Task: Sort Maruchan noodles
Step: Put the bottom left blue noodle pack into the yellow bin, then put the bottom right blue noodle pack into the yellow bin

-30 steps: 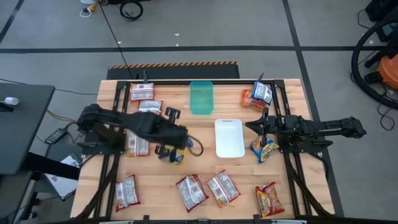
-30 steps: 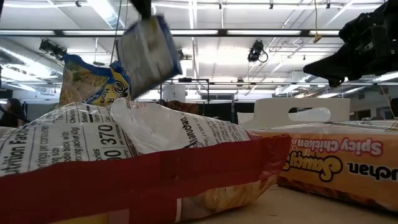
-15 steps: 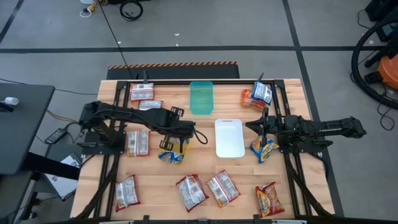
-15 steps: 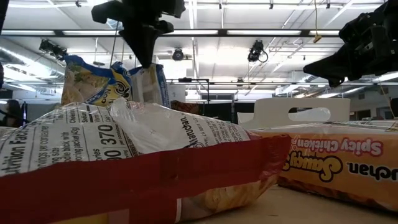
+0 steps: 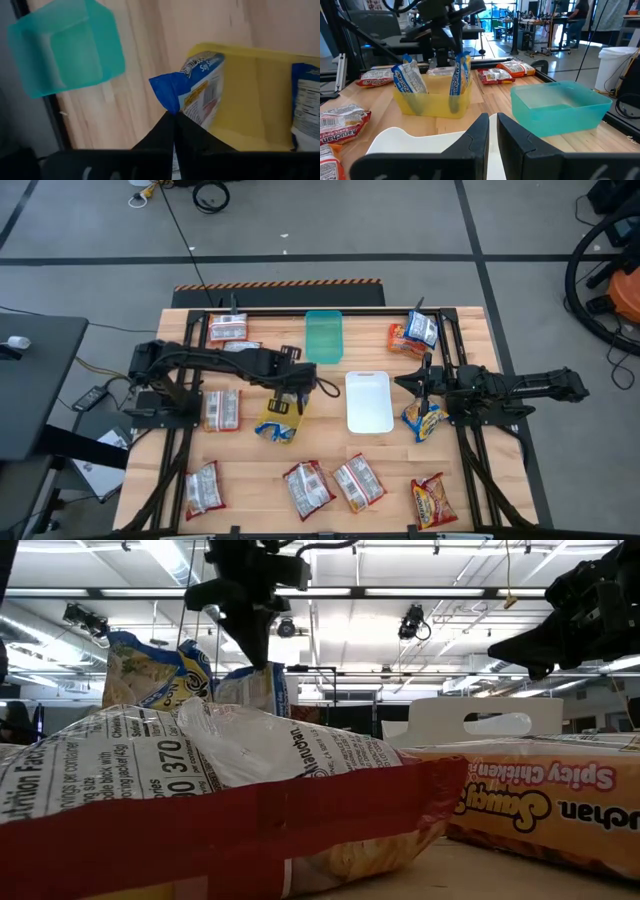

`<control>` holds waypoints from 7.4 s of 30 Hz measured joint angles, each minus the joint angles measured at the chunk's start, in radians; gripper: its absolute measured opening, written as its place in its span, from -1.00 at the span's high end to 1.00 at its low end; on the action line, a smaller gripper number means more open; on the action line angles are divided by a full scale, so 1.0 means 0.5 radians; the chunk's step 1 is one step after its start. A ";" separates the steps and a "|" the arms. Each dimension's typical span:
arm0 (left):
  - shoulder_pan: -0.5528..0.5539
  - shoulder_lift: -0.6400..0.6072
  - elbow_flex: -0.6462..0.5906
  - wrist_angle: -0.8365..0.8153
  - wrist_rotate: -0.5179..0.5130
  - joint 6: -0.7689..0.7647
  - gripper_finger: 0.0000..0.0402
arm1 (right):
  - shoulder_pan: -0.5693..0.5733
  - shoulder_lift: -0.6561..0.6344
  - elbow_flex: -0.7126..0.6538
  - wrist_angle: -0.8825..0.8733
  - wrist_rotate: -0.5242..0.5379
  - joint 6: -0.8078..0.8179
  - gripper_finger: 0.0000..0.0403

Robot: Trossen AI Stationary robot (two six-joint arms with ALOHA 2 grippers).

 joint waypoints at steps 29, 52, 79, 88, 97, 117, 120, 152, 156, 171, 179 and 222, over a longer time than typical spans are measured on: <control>0.448 -0.004 0.000 0.043 0.793 -0.074 0.92 | 0.000 0.006 0.000 0.184 0.062 0.020 0.79; 0.475 -0.040 0.568 -0.276 0.696 -0.244 0.29 | 0.455 1.496 1.370 -1.672 0.238 0.734 0.61; -0.289 -0.549 -0.593 1.007 0.485 -0.435 0.30 | 1.654 2.718 1.528 -2.124 0.097 0.932 0.08; -0.370 -0.549 -0.592 1.127 0.474 -0.442 0.30 | 1.661 2.937 1.526 -2.165 0.165 1.150 0.26; -0.378 -0.549 -0.592 1.318 0.474 -0.440 0.30 | 1.704 2.769 1.579 -2.511 0.220 1.486 0.94; -0.205 -0.463 -0.590 2.219 0.662 -0.107 -0.23 | 1.164 2.385 2.436 -3.091 1.213 0.459 0.98; -0.128 -0.378 -0.590 2.339 0.764 -0.104 -0.33 | 1.082 2.376 2.539 -2.759 1.295 0.039 0.98; -0.063 -0.005 -0.478 2.219 1.066 0.235 -0.35 | 0.757 2.481 2.534 -1.229 0.410 -1.066 0.95; -0.061 -0.005 -0.478 2.208 0.990 0.242 -0.05 | 0.738 2.481 2.534 -1.189 0.417 -0.983 0.88; -0.142 -0.235 -0.311 1.253 0.583 0.204 0.37 | 0.865 2.340 2.534 -1.150 0.731 -0.786 0.34; -0.128 -0.345 -0.146 0.069 0.474 -0.236 0.38 | 0.870 2.297 2.461 -1.481 0.700 -0.256 0.34; -0.241 -0.314 -0.325 -0.041 0.353 -0.347 0.39 | 1.127 2.314 1.908 -1.128 0.848 0.452 0.35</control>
